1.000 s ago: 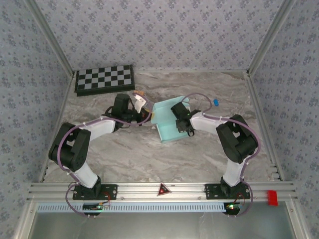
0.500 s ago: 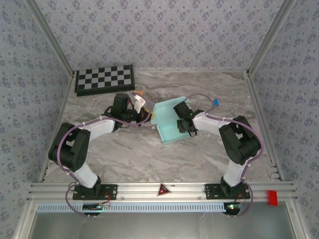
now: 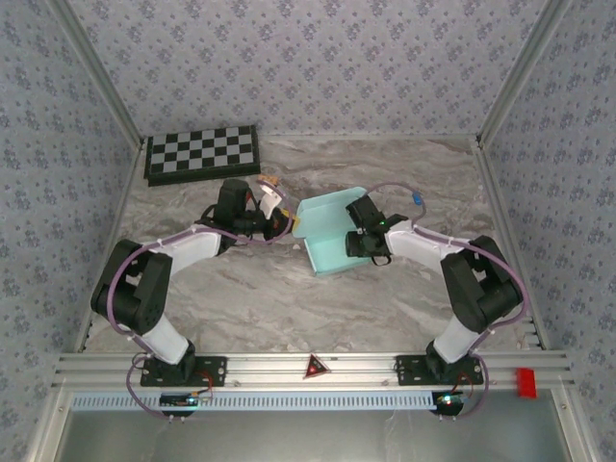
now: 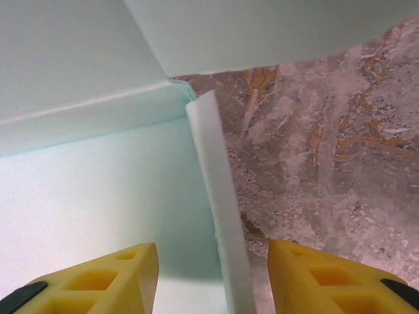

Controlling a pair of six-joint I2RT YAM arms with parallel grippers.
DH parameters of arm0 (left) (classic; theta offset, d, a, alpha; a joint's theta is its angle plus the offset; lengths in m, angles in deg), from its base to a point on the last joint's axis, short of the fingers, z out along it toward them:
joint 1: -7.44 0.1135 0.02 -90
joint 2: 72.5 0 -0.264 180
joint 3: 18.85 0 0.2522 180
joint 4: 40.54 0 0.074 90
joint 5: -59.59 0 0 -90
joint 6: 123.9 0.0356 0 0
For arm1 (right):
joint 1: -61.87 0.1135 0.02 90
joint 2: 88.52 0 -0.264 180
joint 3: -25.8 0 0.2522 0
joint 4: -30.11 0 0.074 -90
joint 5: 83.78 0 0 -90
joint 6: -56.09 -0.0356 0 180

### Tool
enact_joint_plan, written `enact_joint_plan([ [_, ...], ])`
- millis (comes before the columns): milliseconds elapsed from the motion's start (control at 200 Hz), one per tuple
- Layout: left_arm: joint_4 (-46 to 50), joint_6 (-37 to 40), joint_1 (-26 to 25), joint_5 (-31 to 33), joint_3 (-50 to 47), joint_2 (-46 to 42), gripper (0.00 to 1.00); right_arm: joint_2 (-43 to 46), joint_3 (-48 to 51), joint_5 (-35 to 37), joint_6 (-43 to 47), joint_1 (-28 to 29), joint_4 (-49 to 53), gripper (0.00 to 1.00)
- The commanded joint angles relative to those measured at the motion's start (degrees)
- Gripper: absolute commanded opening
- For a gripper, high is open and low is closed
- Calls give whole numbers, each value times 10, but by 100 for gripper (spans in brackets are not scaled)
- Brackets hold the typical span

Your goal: Fold the paper box

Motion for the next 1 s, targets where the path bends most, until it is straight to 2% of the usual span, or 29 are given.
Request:
enact_joint_plan([
  [0, -14, 23, -3, -23, 6, -18, 0, 17, 12, -19, 8, -11, 12, 49],
  [275, -6, 29, -4, -24, 8, -16, 0, 29, 25, -48, 34, -24, 23, 50],
  [600, 2, 28, -5, -21, 13, -15, 0, 32, 14, -23, 47, -28, 48, 46],
  [805, 4, 25, -6, -20, 17, -12, 0, 23, 13, -13, 54, -29, 60, 40],
  [1000, 5, 23, -6, -19, 17, -12, 0, 6, 6, -1, 64, -22, 74, 30],
])
